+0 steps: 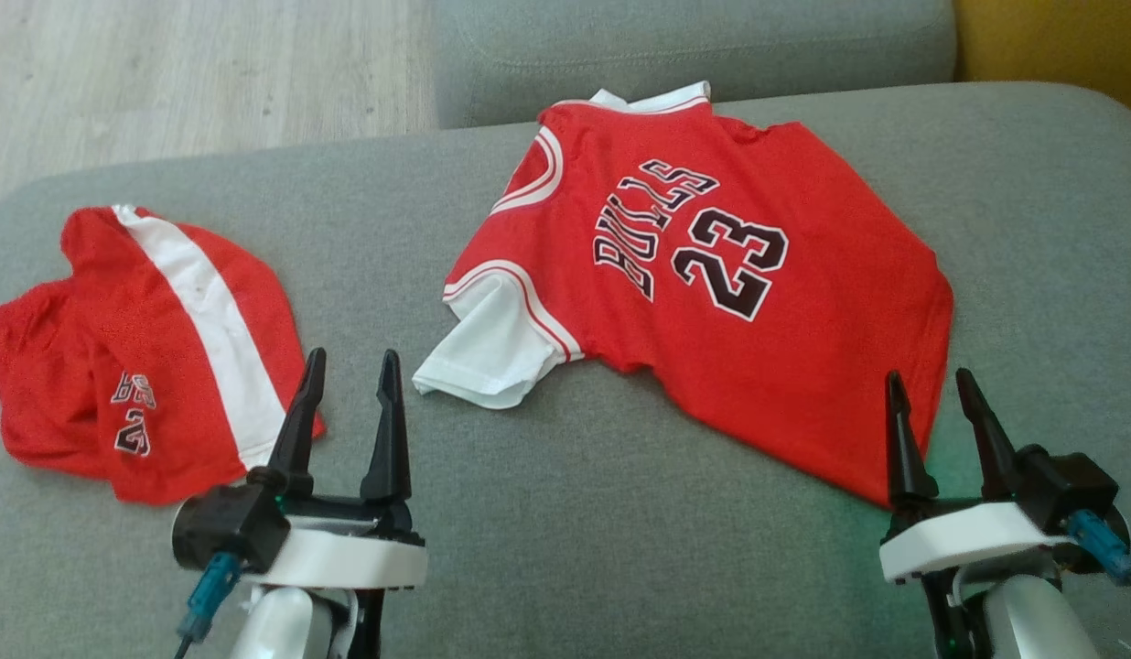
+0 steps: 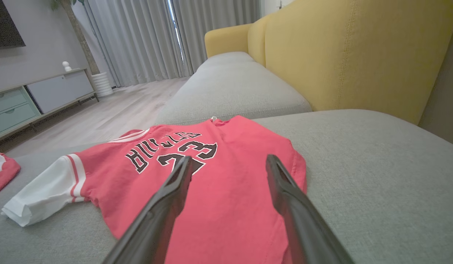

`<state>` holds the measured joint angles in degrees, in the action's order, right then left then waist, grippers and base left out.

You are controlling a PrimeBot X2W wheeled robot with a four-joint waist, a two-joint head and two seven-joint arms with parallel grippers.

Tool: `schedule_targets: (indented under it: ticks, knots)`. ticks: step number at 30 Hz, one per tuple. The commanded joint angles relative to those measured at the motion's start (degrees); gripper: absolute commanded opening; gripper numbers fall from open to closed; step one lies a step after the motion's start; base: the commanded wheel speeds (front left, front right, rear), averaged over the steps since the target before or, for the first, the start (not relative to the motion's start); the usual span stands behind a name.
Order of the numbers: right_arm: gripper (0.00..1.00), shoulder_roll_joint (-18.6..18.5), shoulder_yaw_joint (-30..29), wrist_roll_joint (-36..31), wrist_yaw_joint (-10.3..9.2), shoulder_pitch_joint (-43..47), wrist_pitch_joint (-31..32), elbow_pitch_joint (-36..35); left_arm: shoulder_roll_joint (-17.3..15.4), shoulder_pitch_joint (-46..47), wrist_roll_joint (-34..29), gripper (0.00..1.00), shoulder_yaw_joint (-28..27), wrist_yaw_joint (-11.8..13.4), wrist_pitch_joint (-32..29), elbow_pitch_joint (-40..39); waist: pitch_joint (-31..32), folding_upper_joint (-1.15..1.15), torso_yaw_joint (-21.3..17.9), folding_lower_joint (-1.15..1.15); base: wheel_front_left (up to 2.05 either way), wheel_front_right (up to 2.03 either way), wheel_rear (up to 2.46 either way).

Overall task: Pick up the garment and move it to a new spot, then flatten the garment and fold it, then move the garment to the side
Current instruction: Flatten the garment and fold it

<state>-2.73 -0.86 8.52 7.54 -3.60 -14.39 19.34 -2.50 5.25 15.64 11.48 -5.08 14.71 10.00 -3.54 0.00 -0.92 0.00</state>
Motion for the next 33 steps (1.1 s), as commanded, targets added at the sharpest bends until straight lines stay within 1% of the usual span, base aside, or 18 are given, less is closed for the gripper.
schedule_targets:
  ticks: [1, 5, 10, 14, 15, 17, 27, 33]
  knots:
    - [1.0, -0.2, 0.9, 0.0, -0.05, -2.1, -0.6, -0.9, -0.4, 1.6, -0.1, 1.0, -1.2, 0.0, 0.3, -1.8, -0.6, 0.0, 0.2, 0.0, 0.0, 0.0, 0.0]
    - [1.0, -0.2, 0.2, 0.1, -0.05, -3.0, 0.1, 2.3, -0.4, 2.7, -0.2, 1.0, -0.6, -0.2, 0.3, -1.7, -1.8, 0.0, 1.1, 0.0, 0.0, 0.0, 0.0]
    - [1.0, -0.2, -0.5, 0.0, -0.05, -4.4, 2.5, 8.3, -0.4, 3.5, -0.3, 1.0, 0.1, -0.4, 0.3, -1.5, -3.0, 0.0, 2.6, 0.0, 0.0, 0.0, 0.0]
    - [1.0, -0.2, -2.1, -0.6, -0.05, -5.3, 4.3, 13.2, -0.4, 3.6, -0.3, 1.0, 0.2, -0.5, 0.3, -1.2, -3.7, 0.0, 3.5, 0.0, 0.0, 0.0, 0.0]
    - [1.0, -0.2, -2.1, -0.6, -0.05, -5.3, 4.3, 13.2, -0.4, 3.6, -0.3, 1.0, 0.2, -0.5, 0.3, -1.2, -3.7, 0.0, 3.5, 0.0, 0.0, 0.0, 0.0]
    - [1.0, -0.2, -3.3, -1.2, -0.05, -5.6, 4.8, 15.5, -0.4, 3.6, -0.4, 1.0, 0.2, -0.5, 0.3, -1.2, -3.9, 0.0, 3.7, 0.0, 0.0, 0.0, 0.0]
    - [1.0, -0.1, -7.3, -3.3, -0.05, -8.3, 3.1, 23.2, -0.4, 3.6, -0.5, 1.0, 0.1, -0.4, 0.3, -0.8, -3.3, 0.0, 3.0, 0.0, 0.0, 0.0, 0.0]
    - [1.0, -0.1, -8.3, -3.3, -0.05, -9.6, 2.2, 26.6, -0.4, 3.2, -0.3, 1.0, 0.5, -0.1, 0.3, -0.7, -2.2, 0.0, 2.4, 0.0, 0.0, 0.0, 0.0]
